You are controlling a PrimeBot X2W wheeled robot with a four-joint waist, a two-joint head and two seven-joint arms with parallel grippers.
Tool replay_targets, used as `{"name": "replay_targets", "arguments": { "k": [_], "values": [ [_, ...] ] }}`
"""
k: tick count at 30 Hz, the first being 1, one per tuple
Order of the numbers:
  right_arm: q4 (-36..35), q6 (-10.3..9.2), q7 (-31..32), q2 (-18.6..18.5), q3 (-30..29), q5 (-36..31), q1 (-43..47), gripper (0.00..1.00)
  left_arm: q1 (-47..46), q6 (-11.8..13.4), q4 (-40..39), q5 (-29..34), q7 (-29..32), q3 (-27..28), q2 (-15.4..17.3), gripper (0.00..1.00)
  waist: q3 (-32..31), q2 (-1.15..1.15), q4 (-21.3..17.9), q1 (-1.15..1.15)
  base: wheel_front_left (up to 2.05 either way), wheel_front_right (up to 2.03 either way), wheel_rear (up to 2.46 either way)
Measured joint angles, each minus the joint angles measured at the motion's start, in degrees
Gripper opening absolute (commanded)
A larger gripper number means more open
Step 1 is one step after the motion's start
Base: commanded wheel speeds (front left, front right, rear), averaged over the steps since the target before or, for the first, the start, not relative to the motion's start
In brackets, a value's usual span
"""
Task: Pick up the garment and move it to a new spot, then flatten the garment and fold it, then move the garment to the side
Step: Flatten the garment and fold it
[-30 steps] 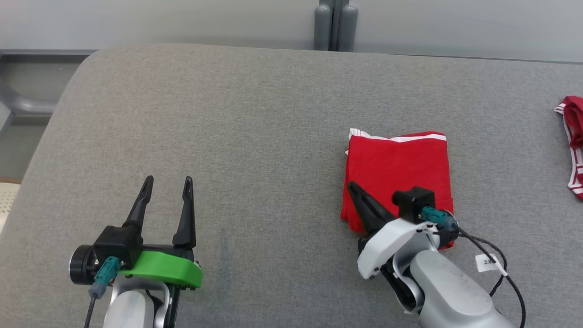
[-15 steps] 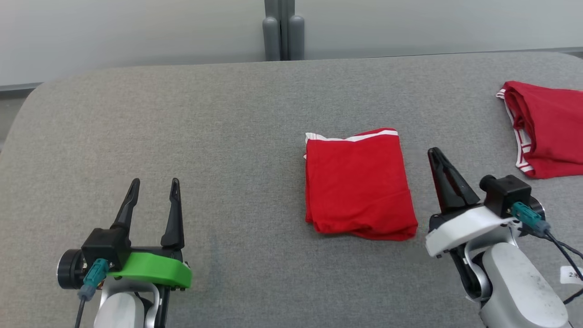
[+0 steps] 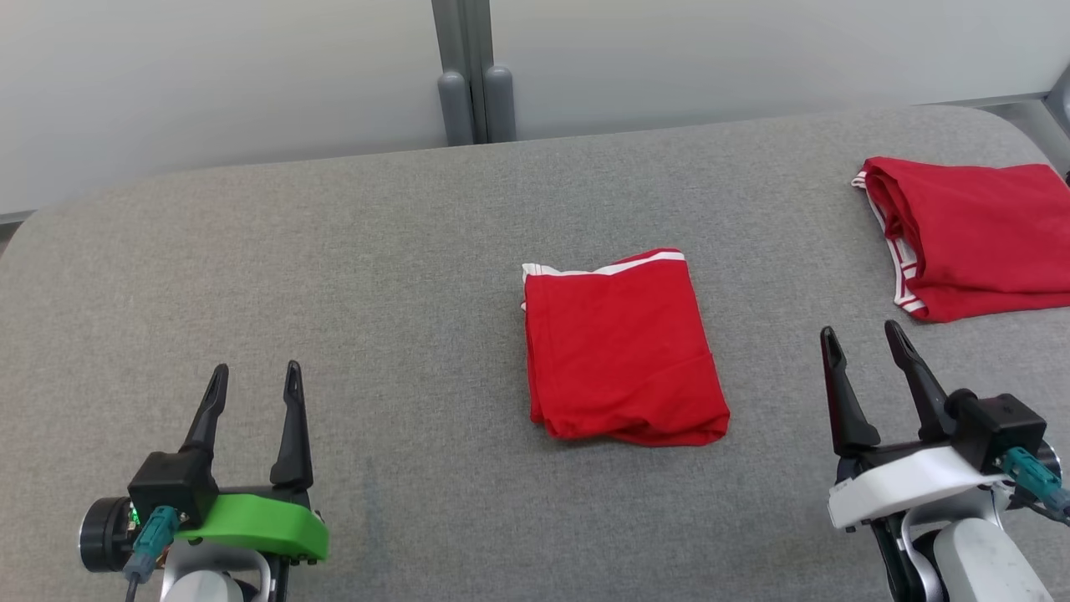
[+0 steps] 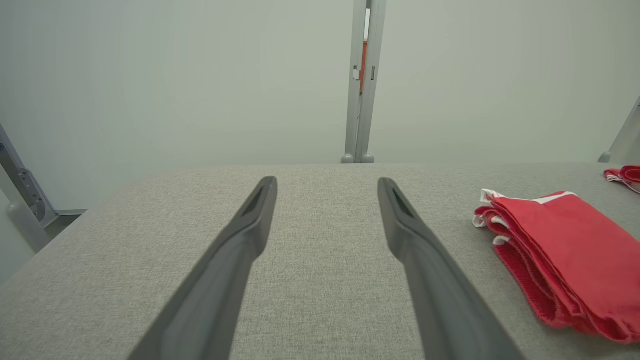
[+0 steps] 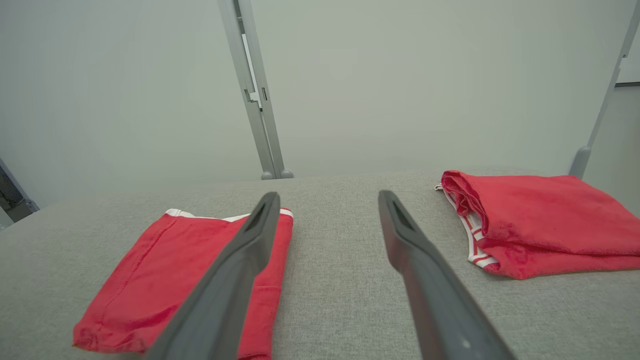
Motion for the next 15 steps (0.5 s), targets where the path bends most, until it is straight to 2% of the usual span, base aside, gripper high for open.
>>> {"name": "replay_targets", "arguments": {
  "k": [15],
  "values": [
    [-3.56, 0.0, 0.0, 1.31, -1.36, -0.03, 6.07, 1.0, 2.81, 0.11, 0.12, 0.42, 0.0, 0.67, 0.07, 1.0, -3.15, 0.0, 0.43, 0.0, 0.0, 0.0, 0.0]
  ]
}}
